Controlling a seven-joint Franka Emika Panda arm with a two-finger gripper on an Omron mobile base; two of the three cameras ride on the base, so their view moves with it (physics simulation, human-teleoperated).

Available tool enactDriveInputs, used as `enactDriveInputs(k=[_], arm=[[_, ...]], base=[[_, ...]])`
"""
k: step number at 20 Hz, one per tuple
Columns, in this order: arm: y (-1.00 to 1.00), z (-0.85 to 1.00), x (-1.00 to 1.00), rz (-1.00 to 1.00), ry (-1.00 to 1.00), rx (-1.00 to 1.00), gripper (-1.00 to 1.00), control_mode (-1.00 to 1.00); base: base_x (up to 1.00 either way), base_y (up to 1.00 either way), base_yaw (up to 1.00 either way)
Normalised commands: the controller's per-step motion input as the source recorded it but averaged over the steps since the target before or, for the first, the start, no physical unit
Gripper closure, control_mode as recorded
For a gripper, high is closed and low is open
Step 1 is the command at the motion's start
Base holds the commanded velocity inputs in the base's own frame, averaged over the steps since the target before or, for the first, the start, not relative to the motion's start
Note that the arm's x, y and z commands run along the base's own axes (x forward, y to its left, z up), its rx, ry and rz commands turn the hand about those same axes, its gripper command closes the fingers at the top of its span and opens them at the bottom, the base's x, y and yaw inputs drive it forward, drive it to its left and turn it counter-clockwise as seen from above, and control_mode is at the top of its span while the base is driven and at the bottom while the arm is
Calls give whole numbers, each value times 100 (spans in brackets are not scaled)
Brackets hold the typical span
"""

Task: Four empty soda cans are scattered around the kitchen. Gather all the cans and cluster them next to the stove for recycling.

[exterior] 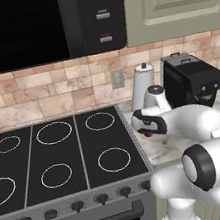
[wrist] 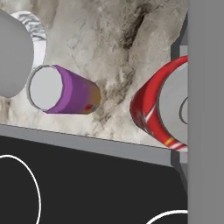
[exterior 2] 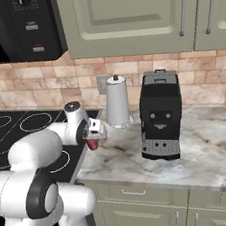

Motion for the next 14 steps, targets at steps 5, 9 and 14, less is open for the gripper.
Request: enactDriveInputs(k=[5, 9, 14], arm=[[-2, -30, 19, 5, -2, 0, 100, -100], [-1, -29, 19, 5, 0, 0, 100, -100], [0, -26, 17, 2, 0, 0, 100, -100]], base=[[0, 0, 0], [0, 0, 0], [0, 0, 0]])
